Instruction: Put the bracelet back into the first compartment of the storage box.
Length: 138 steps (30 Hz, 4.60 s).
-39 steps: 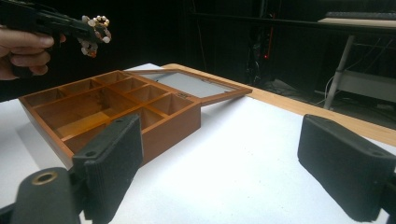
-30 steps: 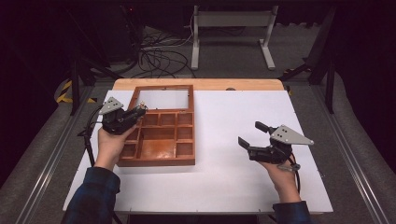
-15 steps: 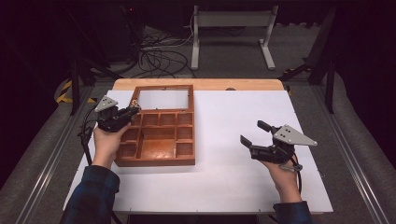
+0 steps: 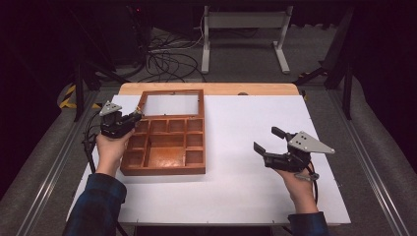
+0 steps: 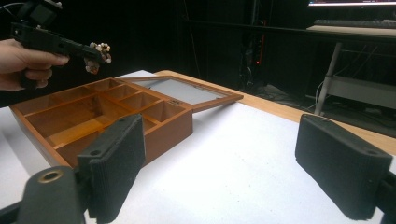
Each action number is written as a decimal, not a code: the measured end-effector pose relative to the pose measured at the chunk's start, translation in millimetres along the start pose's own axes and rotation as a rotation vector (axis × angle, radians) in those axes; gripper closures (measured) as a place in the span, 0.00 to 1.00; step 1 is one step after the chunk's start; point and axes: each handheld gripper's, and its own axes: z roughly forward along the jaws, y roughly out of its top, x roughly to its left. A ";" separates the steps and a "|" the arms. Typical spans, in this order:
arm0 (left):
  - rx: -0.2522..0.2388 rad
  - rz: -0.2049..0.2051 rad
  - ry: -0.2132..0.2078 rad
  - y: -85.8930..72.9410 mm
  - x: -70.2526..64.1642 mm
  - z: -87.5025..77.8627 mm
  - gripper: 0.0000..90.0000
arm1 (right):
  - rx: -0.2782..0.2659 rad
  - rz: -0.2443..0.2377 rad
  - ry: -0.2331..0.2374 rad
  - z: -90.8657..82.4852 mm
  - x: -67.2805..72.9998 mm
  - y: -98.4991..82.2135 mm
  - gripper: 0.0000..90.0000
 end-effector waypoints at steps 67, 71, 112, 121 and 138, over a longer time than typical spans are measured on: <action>-0.200 0.124 -0.108 -3.6 -43.2 -42.2 0.18 | -0.021 0.020 -0.013 -4.9 -9.1 -1.8 0.15; -0.213 0.131 -0.101 -4.6 -45.4 -45.3 0.15 | -0.028 0.019 -0.011 -6.4 -10.2 -1.5 0.14; -0.259 0.154 -0.102 -39.1 -64.2 -77.3 0.04 | 0.005 0.043 -0.027 -8.7 -20.1 -8.4 0.00; -0.268 0.159 -0.101 -47.3 -63.4 -86.7 0.04 | 0.012 0.047 -0.038 -9.6 -21.1 -11.1 0.00; -0.269 0.179 -0.123 -58.8 -57.2 -89.5 0.04 | 0.005 0.055 -0.055 -14.1 -17.6 -23.3 0.00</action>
